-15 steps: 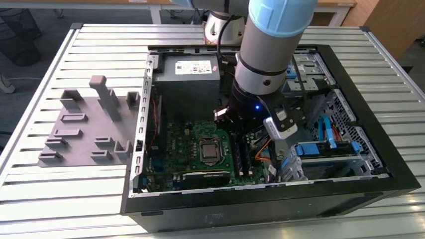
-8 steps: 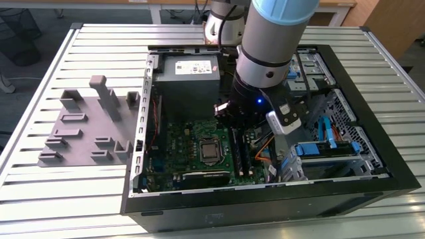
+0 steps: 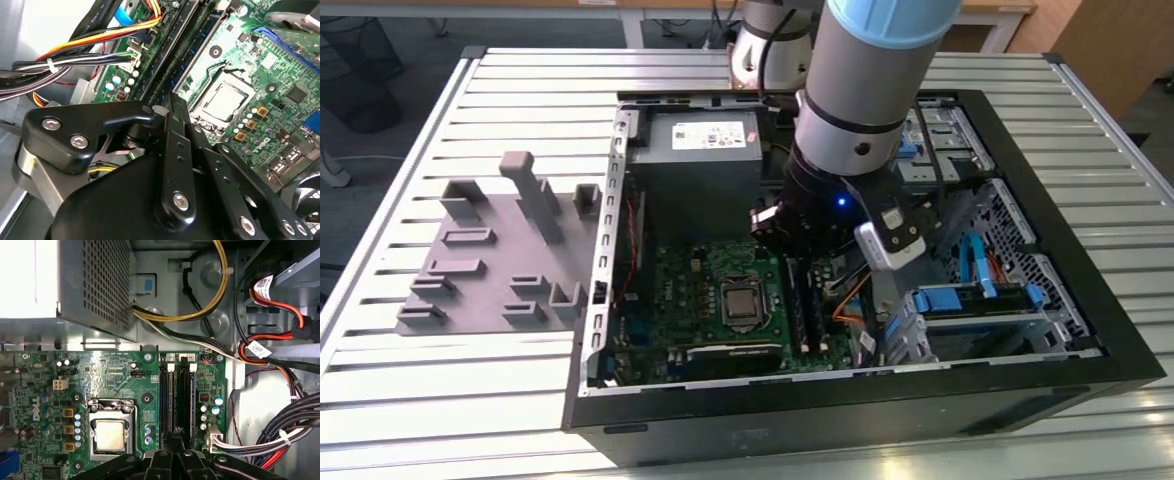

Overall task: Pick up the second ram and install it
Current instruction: 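Press down the second ram until it locks into place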

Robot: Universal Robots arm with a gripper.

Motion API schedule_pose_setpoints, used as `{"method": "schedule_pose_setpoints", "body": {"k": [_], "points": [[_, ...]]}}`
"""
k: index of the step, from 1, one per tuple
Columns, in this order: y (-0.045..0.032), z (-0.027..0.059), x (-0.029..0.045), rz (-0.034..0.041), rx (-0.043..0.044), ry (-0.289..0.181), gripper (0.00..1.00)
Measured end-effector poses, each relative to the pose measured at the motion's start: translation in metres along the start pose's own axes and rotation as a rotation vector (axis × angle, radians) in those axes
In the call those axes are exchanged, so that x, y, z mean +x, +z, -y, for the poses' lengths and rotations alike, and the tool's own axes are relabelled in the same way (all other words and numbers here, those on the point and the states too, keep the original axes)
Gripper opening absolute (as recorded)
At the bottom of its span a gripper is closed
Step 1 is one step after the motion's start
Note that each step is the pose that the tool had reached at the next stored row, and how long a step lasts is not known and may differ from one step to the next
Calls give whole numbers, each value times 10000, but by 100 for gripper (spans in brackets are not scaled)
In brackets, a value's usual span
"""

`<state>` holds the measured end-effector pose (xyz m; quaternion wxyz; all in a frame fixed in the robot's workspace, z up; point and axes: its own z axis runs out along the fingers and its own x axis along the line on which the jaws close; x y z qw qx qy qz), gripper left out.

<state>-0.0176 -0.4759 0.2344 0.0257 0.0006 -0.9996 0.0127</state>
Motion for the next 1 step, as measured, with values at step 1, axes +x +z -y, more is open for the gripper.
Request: {"method": "schedule_pose_setpoints", "body": {"k": [1], "points": [[0, 0, 0, 0, 0, 0, 11]]}}
